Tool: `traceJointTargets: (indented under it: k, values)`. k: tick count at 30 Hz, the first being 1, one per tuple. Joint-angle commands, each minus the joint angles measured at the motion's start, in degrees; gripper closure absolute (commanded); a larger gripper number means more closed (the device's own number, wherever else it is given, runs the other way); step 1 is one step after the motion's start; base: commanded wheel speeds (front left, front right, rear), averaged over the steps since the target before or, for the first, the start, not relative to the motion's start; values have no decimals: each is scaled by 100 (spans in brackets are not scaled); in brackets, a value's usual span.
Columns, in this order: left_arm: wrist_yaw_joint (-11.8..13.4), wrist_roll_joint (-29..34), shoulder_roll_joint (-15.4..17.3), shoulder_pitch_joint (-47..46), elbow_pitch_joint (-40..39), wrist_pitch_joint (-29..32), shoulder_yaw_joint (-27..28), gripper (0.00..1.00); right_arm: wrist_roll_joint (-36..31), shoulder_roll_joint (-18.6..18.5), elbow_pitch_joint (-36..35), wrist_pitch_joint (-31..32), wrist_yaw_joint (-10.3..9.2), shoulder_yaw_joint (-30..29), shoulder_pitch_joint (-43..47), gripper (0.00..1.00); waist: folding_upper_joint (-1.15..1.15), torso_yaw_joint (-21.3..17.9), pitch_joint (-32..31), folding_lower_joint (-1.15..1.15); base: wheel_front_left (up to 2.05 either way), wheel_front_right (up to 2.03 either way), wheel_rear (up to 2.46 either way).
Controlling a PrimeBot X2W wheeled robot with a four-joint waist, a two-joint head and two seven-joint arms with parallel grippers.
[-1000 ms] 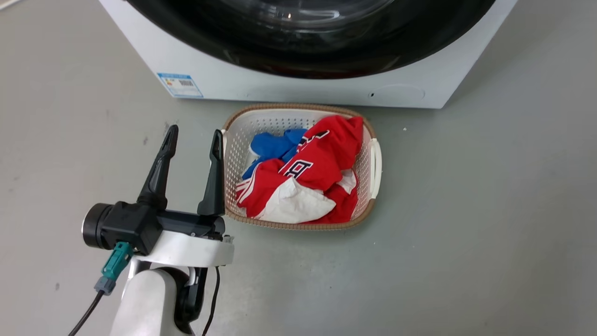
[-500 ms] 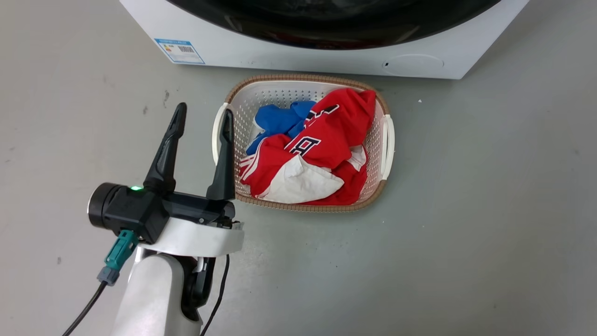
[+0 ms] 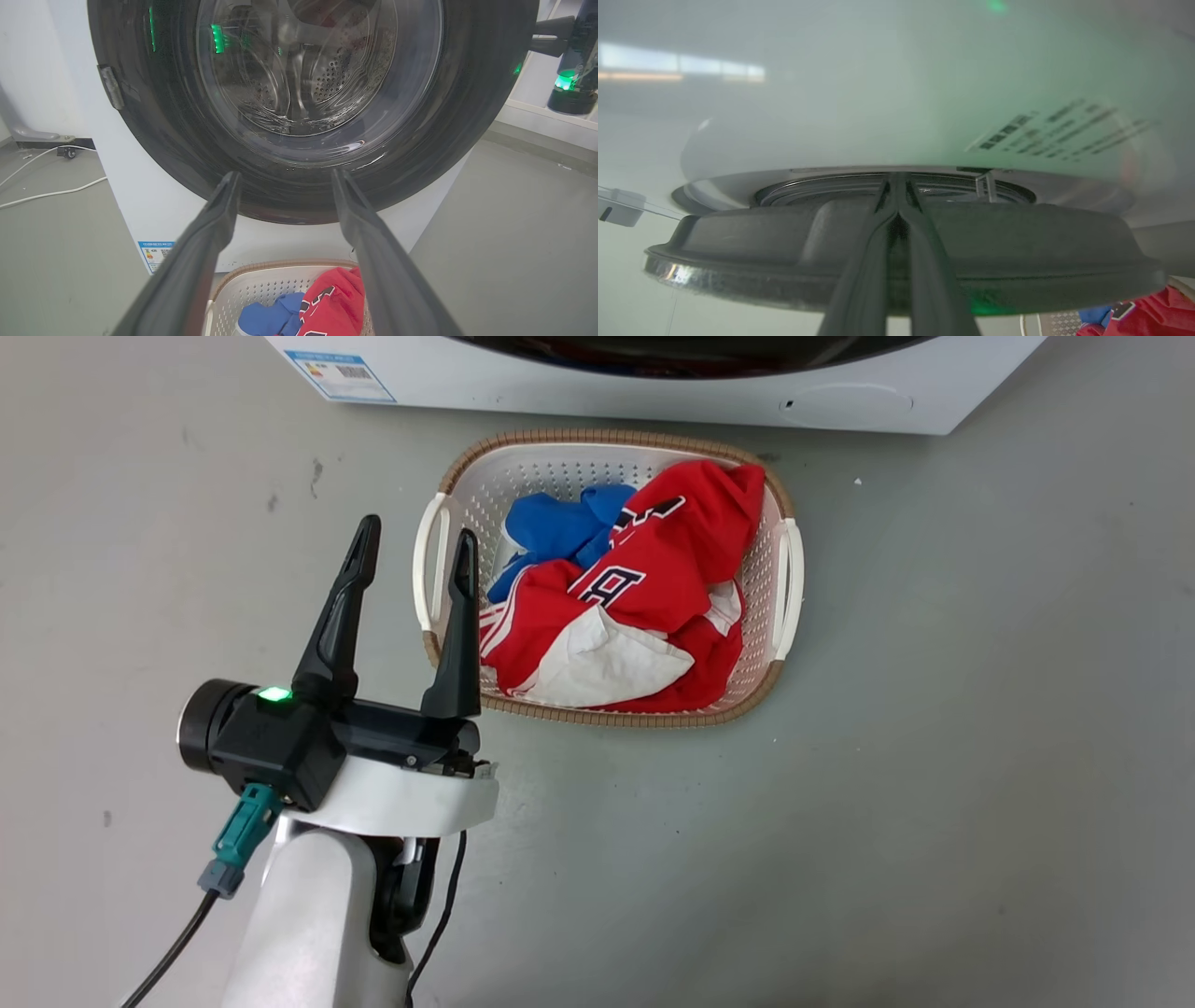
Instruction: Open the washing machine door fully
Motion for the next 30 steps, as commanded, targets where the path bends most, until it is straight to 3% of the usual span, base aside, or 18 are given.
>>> traceJointTargets:
  k: [1,15,22,30]
  values:
    - [26,26,-4,-103,-30,-15,-7,0,-37,76,68,31,1,48,-103,100,0,3,55,-1,0,0,0]
    - [51,-116,-4,-133,21,-14,-22,0,160,88,-241,1051,2,195,221,100,0,-3,-11,-1,0,0,0]
    - [27,-175,-4,25,140,-14,-4,0,326,-21,-674,1684,7,271,834,100,0,-21,-301,-1,0,0,0]
    - [-31,-203,-4,300,329,-14,-24,0,531,102,-1331,2255,7,517,1862,100,0,52,-856,-1,0,0,0]
